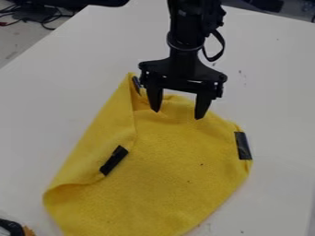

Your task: Unfold the cloth from right to top left

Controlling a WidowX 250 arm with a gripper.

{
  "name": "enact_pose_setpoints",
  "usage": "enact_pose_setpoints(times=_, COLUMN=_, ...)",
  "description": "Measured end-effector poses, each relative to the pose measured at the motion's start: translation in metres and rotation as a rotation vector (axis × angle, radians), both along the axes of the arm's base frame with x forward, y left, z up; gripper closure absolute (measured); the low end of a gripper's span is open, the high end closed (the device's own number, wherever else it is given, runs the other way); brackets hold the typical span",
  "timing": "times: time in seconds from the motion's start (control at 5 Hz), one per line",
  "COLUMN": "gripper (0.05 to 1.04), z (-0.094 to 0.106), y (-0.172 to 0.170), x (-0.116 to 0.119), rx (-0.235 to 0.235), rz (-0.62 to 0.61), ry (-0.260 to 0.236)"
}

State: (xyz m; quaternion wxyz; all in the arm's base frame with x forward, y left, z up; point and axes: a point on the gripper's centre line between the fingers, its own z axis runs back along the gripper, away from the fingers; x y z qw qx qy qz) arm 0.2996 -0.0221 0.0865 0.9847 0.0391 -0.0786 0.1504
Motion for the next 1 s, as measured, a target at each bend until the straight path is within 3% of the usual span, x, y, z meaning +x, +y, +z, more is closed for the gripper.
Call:
enact_pose_setpoints(times=0.2, gripper=0.084, z=-0.0021, y=-0.0065, x=0.0059, rx=0.059, rz=-0.012, ry=0.098)
enact_pose_setpoints(times=1.0, gripper=0.084, z=-0.0020, y=-0.0069, x=0.0049, rx=0.062, rz=-0.010, ry=0.103)
